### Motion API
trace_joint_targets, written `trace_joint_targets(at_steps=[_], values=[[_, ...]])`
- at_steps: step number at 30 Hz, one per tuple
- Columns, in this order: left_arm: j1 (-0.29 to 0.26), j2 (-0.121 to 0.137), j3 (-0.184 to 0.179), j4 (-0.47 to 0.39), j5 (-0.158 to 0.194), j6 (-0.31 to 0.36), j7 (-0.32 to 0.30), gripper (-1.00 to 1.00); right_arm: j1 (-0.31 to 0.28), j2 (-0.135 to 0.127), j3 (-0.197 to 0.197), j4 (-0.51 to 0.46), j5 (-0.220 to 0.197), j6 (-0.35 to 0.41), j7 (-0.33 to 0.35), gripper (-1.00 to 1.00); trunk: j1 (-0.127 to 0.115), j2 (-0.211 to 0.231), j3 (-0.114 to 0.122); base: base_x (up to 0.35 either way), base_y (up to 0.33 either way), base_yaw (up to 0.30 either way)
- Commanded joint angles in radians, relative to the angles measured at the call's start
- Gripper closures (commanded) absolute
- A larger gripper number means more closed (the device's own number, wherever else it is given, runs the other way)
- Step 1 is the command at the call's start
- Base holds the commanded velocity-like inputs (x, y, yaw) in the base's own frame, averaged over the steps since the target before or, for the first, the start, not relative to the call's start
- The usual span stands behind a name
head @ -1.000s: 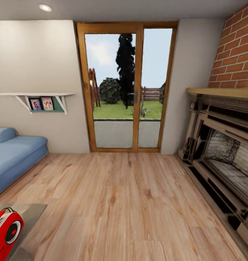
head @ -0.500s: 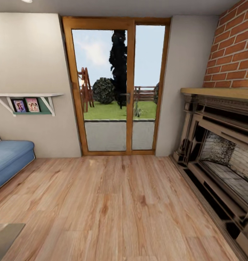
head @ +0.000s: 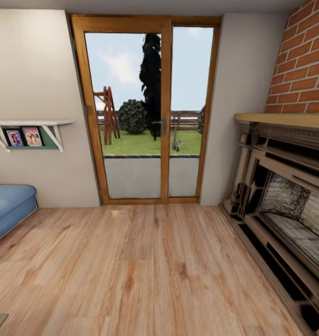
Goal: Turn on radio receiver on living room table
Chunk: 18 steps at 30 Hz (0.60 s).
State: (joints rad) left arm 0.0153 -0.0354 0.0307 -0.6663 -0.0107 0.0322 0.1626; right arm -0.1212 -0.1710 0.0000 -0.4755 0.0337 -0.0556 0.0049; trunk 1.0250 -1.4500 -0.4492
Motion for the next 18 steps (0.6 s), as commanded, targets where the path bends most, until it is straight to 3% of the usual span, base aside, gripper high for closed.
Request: trace_joint_targets(at_steps=[1,18], values=[[0.000,0.000,0.000,0.000,0.000,0.000,0.000,-1.00,0.000,0.000,0.000,0.000,0.000,0.000,0.000,-1.00,0.000,0.000,0.000,0.325,-0.049,0.000],[0.000,0.000,0.000,0.000,0.000,0.000,0.000,-1.00,0.000,0.000,0.000,0.000,0.000,0.000,0.000,-1.00,0.000,0.000,0.000,0.325,-0.006,0.000]])
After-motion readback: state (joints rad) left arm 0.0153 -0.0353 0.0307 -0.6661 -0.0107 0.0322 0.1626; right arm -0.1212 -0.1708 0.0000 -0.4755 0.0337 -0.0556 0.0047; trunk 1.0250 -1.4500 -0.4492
